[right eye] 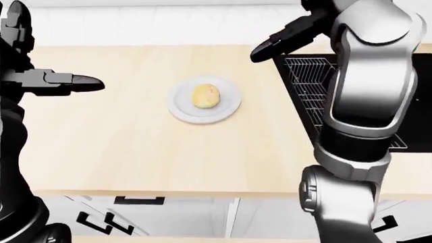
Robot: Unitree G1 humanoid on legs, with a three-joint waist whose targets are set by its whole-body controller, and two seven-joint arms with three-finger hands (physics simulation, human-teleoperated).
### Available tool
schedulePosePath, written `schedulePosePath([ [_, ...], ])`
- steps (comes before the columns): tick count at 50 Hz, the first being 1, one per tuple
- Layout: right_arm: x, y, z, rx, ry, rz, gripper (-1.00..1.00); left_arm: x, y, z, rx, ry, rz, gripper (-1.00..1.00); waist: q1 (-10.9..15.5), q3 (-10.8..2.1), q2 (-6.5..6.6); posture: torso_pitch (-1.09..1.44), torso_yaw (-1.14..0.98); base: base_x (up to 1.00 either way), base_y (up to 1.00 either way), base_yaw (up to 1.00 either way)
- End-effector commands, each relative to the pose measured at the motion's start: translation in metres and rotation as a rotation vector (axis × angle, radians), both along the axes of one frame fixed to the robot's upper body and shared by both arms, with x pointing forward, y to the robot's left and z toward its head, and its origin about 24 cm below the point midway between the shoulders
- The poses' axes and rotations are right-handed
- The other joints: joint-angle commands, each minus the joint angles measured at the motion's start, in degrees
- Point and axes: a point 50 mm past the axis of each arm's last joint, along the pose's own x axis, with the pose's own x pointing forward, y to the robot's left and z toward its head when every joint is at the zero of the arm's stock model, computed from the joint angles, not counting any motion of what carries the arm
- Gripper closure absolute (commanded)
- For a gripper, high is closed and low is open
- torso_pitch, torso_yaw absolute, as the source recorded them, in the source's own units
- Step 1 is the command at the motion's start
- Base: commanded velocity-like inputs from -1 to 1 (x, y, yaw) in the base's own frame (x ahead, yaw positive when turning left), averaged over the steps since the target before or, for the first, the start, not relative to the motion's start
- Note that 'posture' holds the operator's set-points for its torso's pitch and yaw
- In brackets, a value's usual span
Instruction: Place the pastries on the plates.
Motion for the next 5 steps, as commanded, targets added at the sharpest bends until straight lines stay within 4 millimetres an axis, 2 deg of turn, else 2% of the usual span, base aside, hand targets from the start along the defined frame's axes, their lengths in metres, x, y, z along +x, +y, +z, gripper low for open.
schedulePosePath([
  [1,-0.0109,-0.0037,0.0127,0.003,-0.074,-0.015,-1.00,-0.0093,0.0022,0.0134,0.015,-0.075,0.014,-1.00,0.04,-1.61,-0.07,0.00,0.00,0.00,0.00,0.00],
  [5,-0.0170,-0.0121,0.0063,0.021,-0.074,-0.041,-1.00,-0.0138,0.0061,0.0151,0.028,-0.076,0.034,-1.00,0.01,-1.58,-0.11,0.00,0.00,0.00,0.00,0.00],
])
